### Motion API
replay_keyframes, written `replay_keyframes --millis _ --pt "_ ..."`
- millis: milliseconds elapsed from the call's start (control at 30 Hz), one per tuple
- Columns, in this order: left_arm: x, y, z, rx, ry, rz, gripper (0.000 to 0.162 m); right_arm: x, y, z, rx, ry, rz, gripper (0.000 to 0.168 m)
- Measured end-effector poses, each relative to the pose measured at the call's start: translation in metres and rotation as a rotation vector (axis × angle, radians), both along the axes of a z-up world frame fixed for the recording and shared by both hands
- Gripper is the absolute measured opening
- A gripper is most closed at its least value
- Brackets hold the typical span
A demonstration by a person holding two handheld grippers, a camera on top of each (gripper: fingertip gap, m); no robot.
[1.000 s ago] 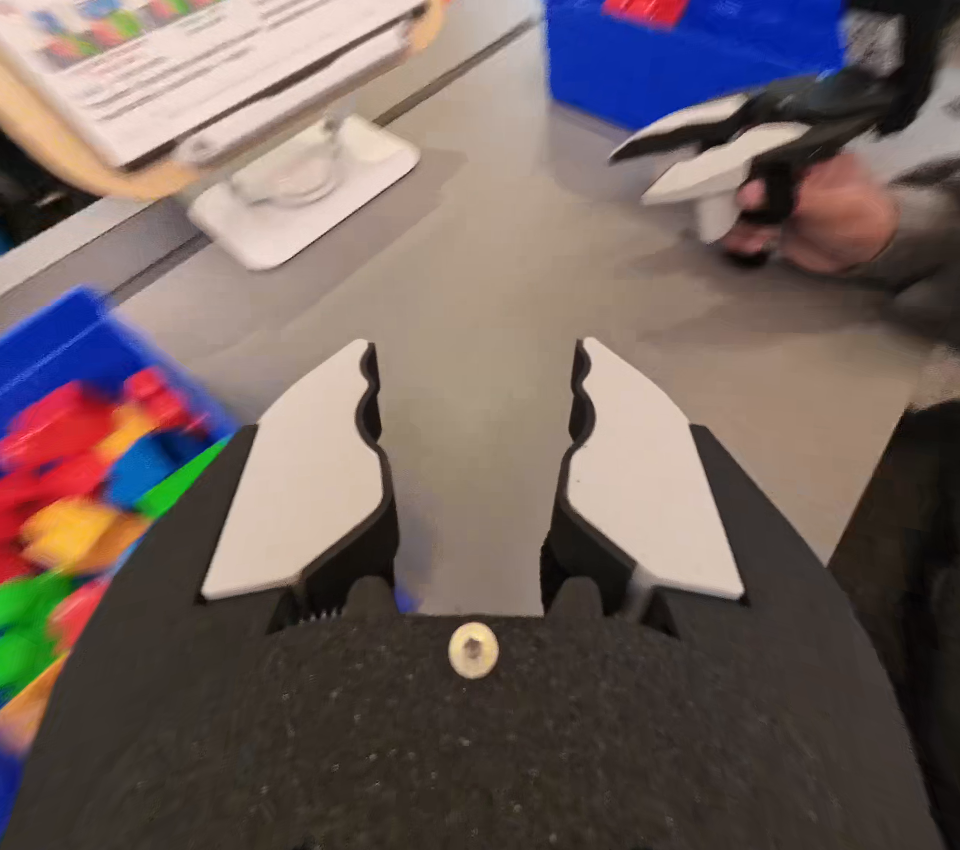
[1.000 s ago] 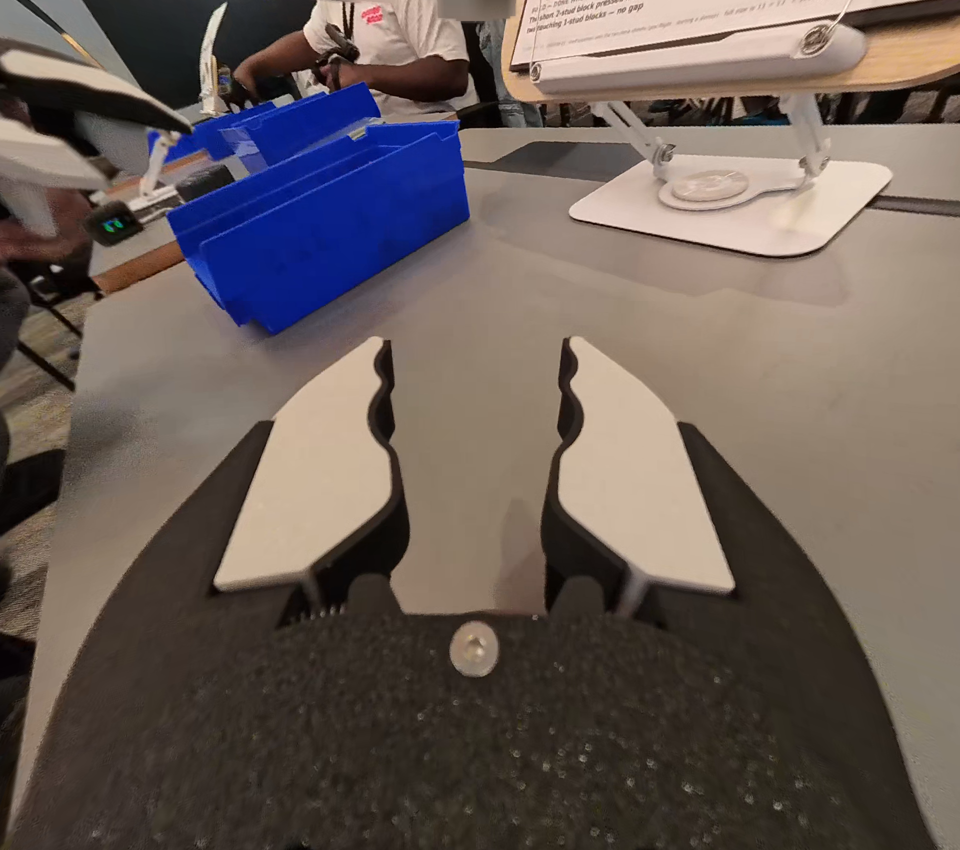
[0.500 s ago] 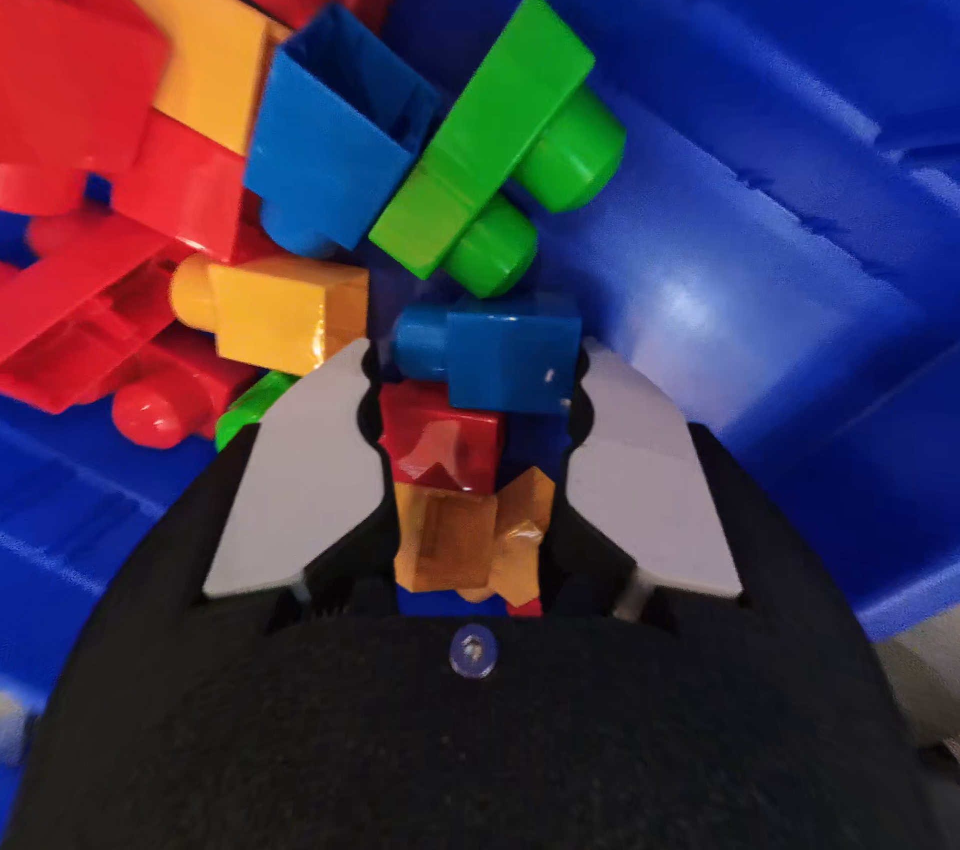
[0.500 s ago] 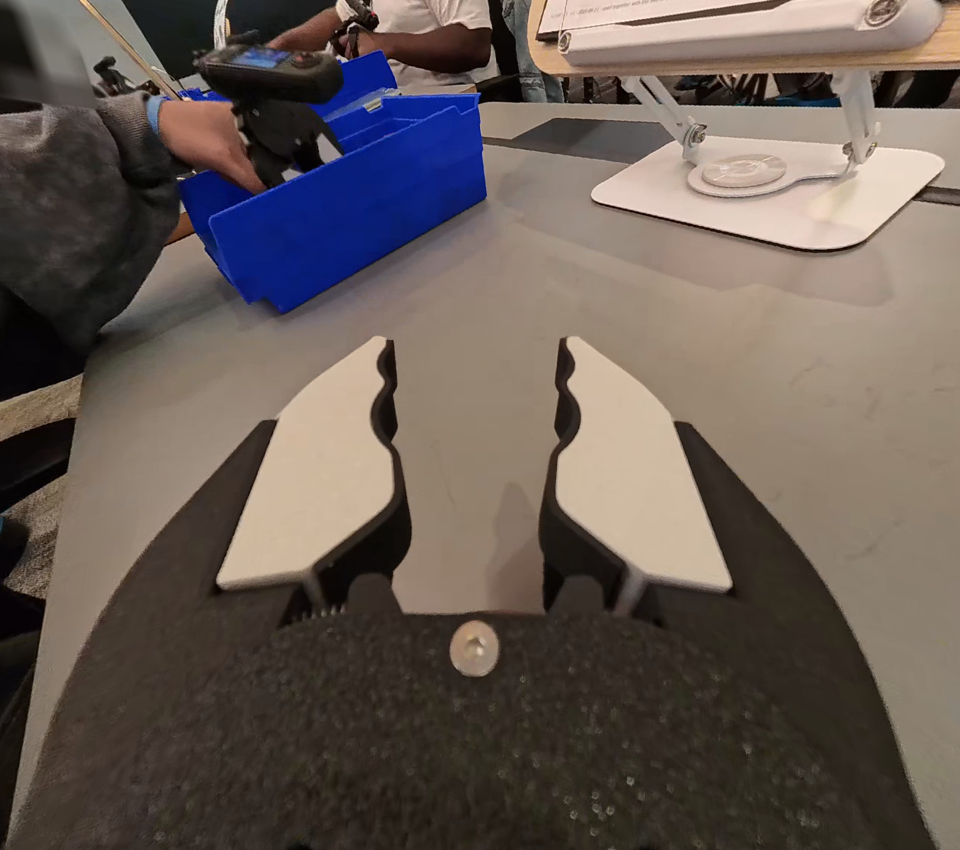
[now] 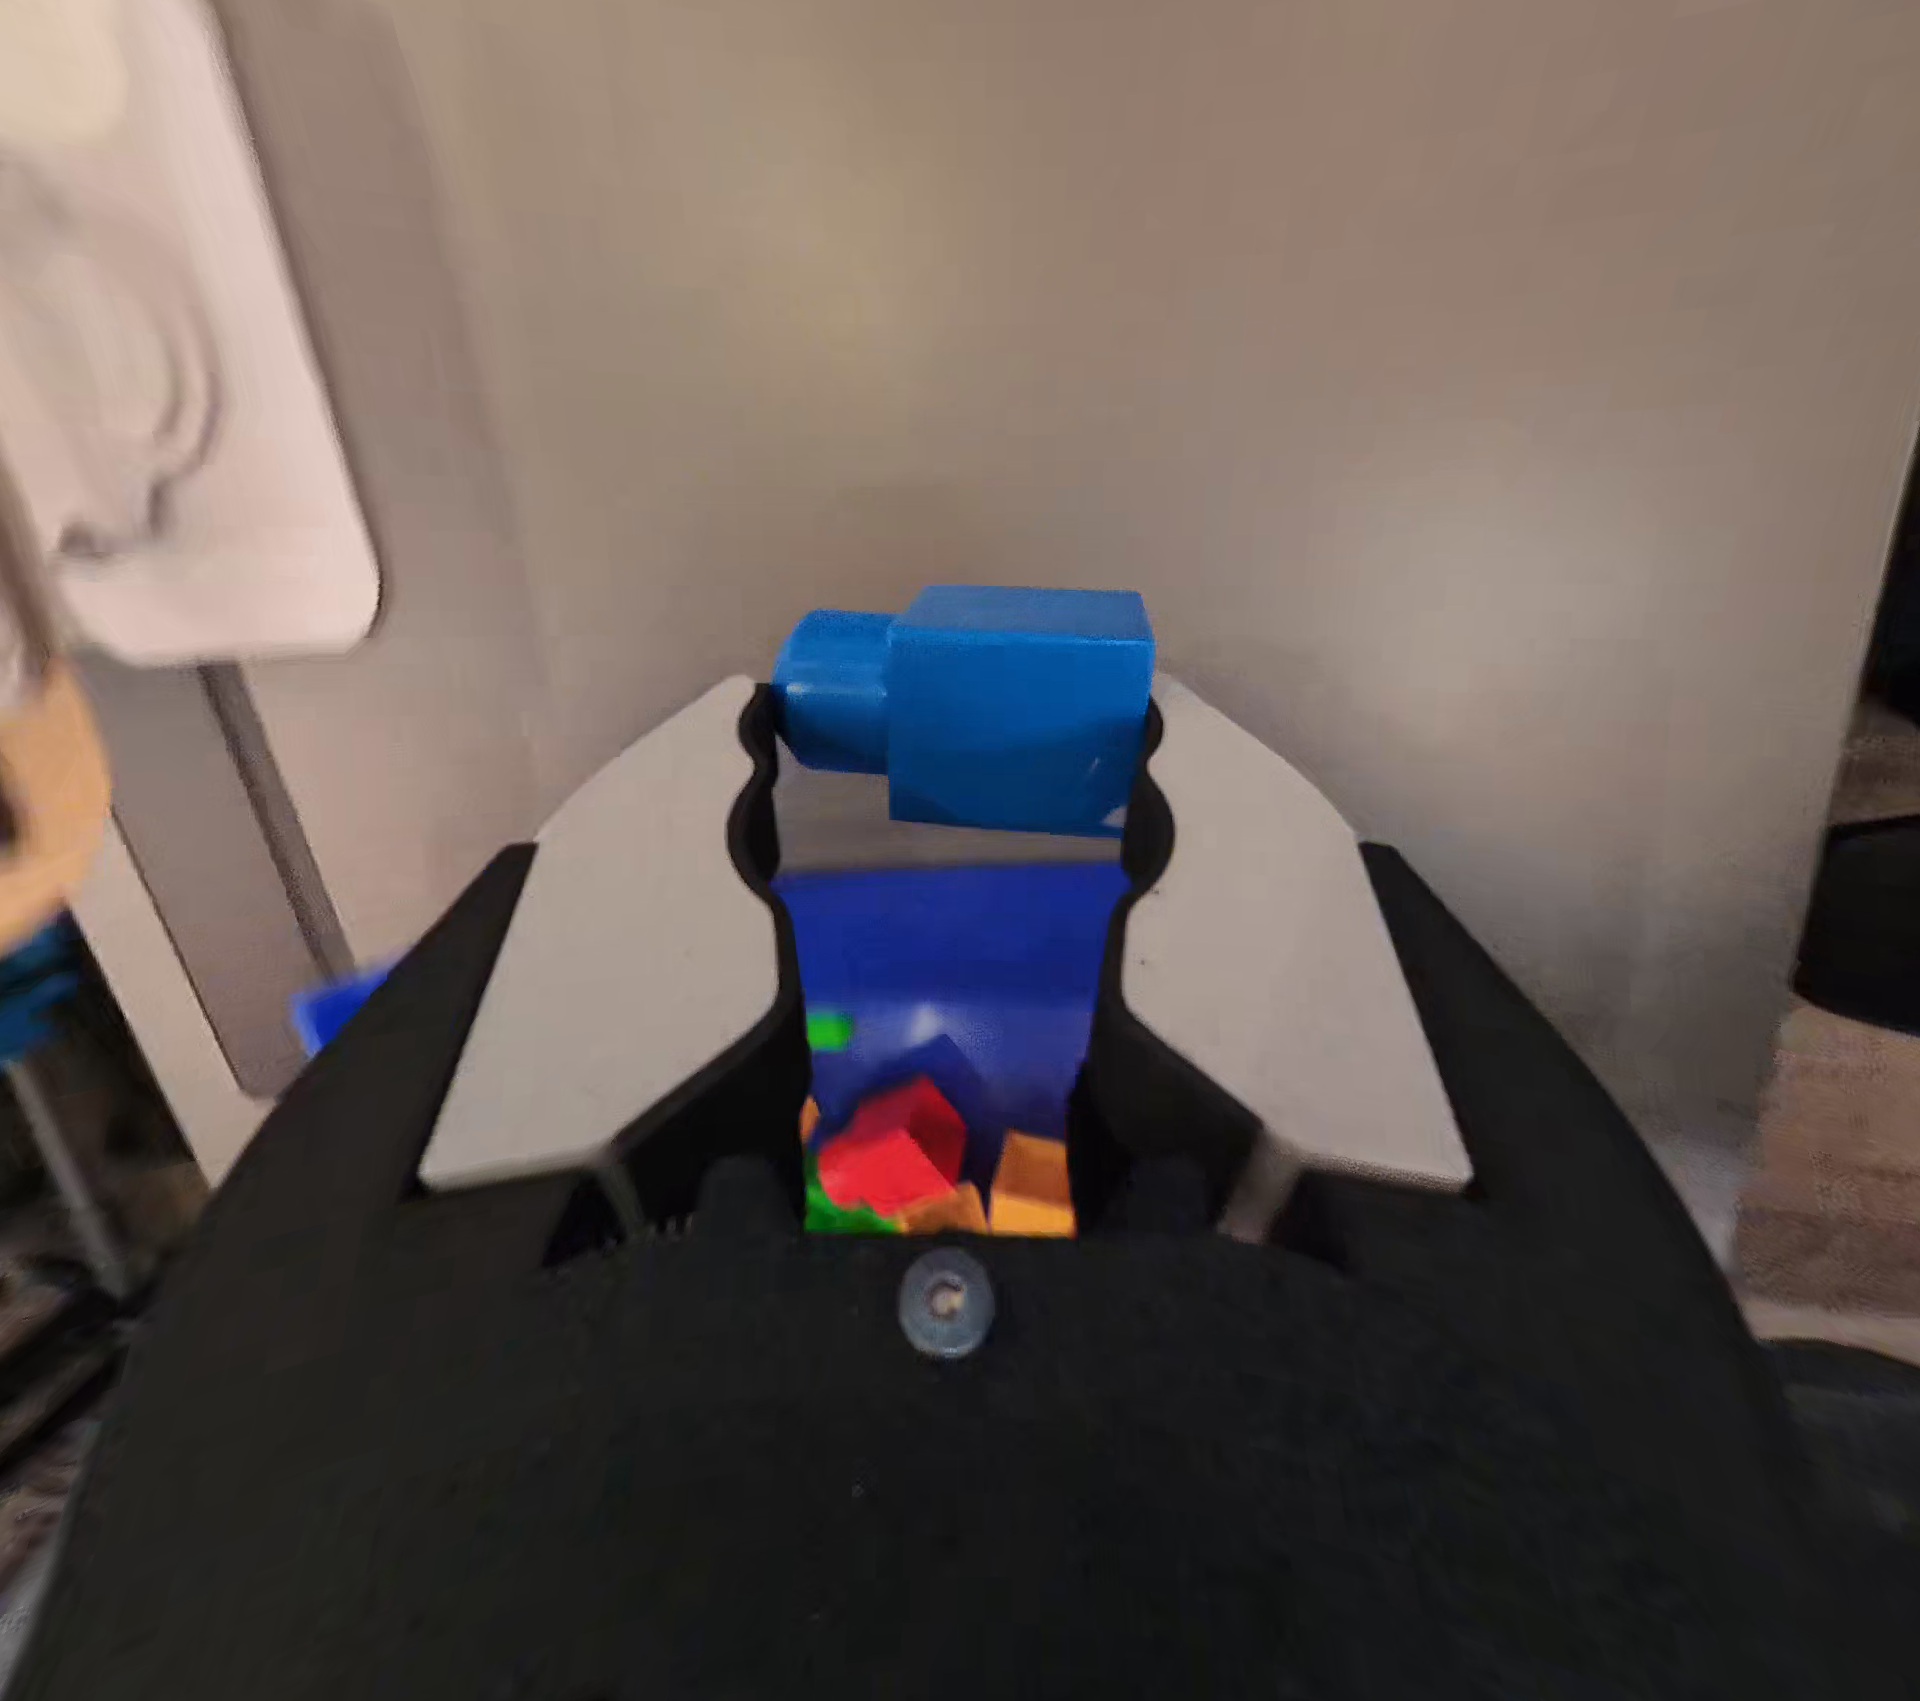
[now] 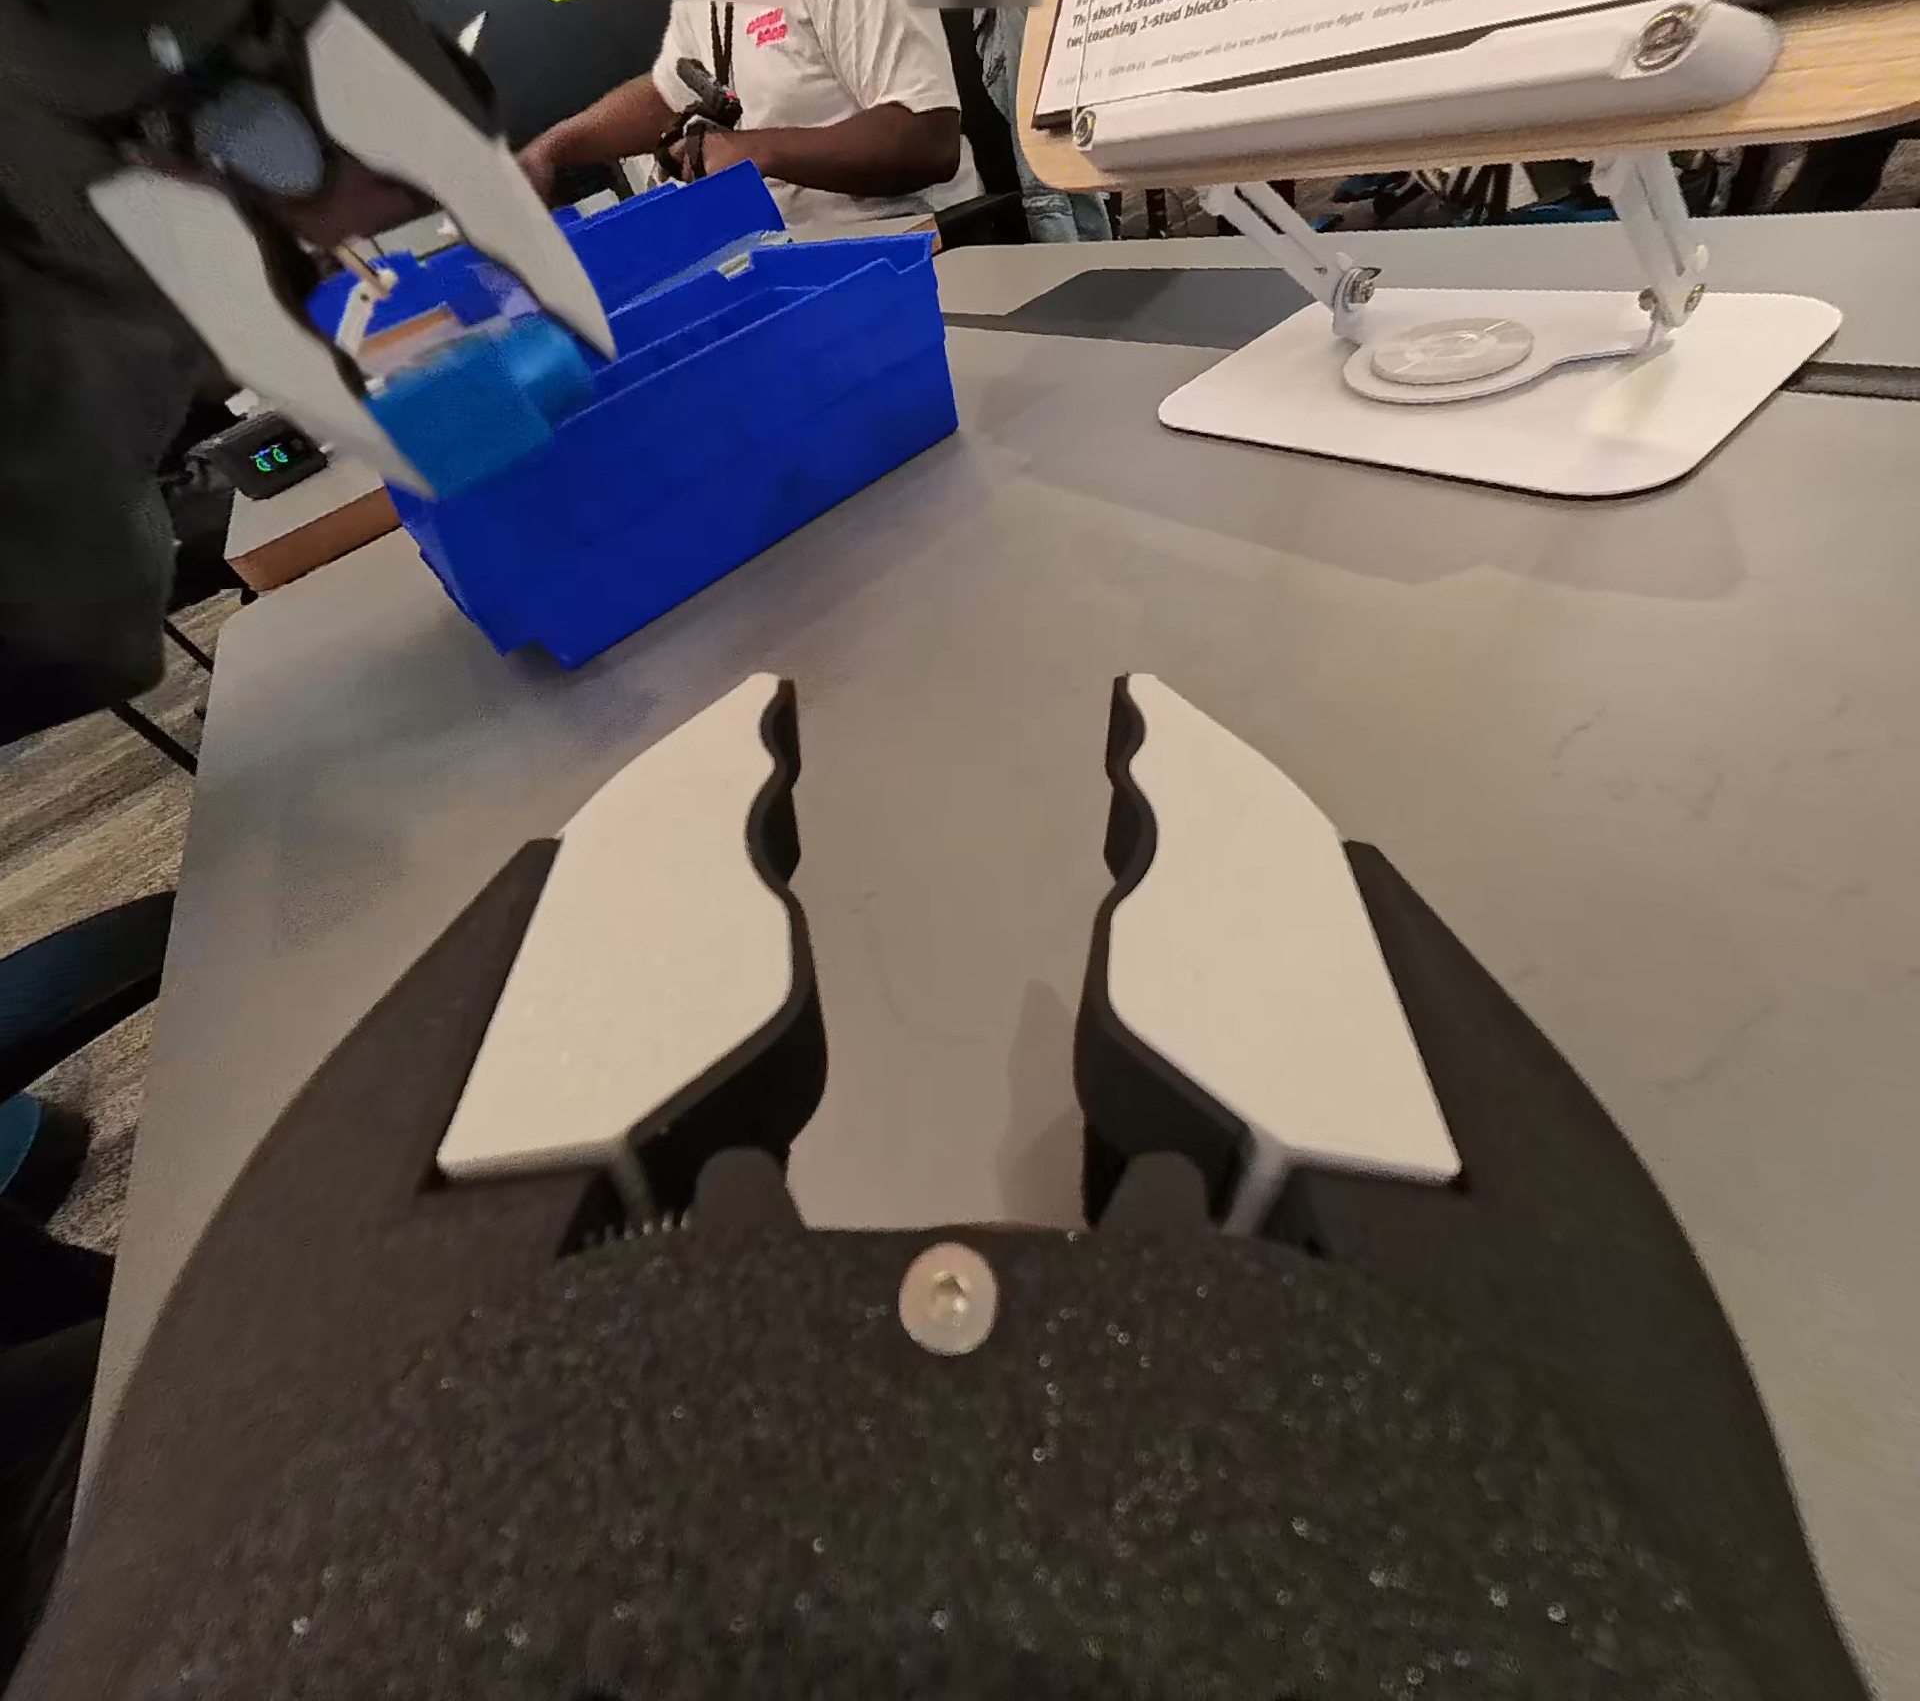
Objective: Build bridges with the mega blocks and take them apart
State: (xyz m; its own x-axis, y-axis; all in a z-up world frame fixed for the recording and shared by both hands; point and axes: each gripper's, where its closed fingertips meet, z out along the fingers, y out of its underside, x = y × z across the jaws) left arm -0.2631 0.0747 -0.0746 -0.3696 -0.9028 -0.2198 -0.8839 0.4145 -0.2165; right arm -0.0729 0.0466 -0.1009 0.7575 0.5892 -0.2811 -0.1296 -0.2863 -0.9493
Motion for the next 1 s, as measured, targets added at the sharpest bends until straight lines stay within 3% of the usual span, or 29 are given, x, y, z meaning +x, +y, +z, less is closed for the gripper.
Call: replay_keyframes --millis 100,200,467,533,633,767,867,1000 --pt "0.036 -0.011 -0.048 0.054 0.112 -0.138 0.064 0.009 0.002 0.000 -0.006 0.012 -0.031 0.057" --pt "0.063 -0.015 -0.085 -0.002 0.142 -0.192 0.064 0.017 0.002 -0.001 -0.023 0.047 -0.051 0.057" --pt "0.083 -0.012 -0.116 -0.022 0.167 -0.270 0.064 0.021 0.001 -0.003 -0.050 0.073 -0.046 0.057" --pt "0.084 -0.011 -0.118 0.002 0.161 -0.255 0.076 0.019 0.001 -0.005 -0.054 0.061 -0.039 0.057" --pt "0.073 -0.009 -0.098 0.024 0.146 -0.203 0.086 0.016 0.000 -0.007 -0.067 0.054 -0.024 0.057" --pt "0.029 0.009 -0.014 0.052 -0.012 -0.027 0.080 0.012 0.000 -0.010 -0.085 0.059 -0.009 0.057" --pt "-0.043 0.048 0.034 0.094 -0.049 0.221 0.082 0.009 0.000 -0.010 -0.096 0.070 0.005 0.057" --pt "-0.138 0.079 0.034 0.091 0.002 0.481 0.083 0.004 0.002 -0.011 -0.105 0.070 0.020 0.057"
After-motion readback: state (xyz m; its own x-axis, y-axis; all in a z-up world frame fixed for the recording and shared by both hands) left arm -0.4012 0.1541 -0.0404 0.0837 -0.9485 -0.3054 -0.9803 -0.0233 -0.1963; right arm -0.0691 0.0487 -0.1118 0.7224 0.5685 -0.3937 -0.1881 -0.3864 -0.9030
